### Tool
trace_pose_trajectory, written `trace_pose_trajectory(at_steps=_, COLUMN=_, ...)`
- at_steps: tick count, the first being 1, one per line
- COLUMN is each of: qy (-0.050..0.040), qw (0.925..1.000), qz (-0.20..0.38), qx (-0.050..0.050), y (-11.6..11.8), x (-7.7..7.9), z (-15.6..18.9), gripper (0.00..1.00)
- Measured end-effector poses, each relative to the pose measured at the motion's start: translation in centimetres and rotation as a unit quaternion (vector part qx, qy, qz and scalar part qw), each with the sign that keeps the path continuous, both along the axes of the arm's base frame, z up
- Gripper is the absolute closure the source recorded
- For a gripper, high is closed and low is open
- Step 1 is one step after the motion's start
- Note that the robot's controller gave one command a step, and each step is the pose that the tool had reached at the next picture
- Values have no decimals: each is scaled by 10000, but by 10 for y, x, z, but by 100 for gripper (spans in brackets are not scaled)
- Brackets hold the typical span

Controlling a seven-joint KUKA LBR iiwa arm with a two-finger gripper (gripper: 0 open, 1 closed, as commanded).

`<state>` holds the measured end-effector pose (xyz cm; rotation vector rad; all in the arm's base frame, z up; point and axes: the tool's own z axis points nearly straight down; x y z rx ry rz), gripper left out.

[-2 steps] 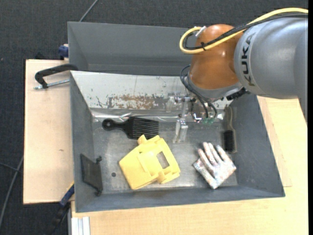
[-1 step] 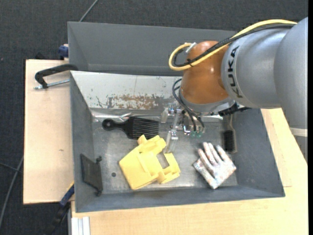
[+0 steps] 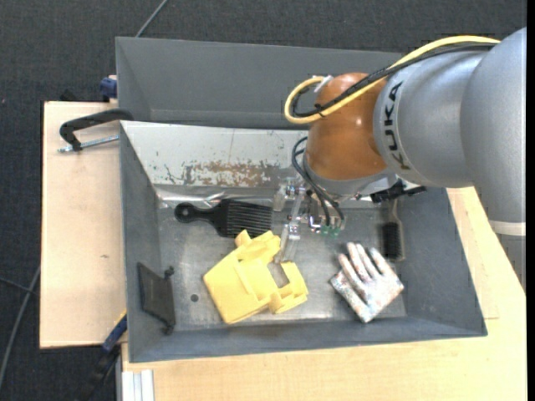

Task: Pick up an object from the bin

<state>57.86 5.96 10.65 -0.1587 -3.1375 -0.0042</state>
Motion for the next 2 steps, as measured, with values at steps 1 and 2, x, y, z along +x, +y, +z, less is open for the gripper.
trace_pose_trajectory(at_steps=1, qy=-4, qw=9988, qz=486, qx=1, y=12, x=4, z=-3, gripper=0)
trace_pose_trajectory(at_steps=2, qy=-26, qw=9985, qz=545, qx=7, y=10, x=6, z=-16, gripper=0)
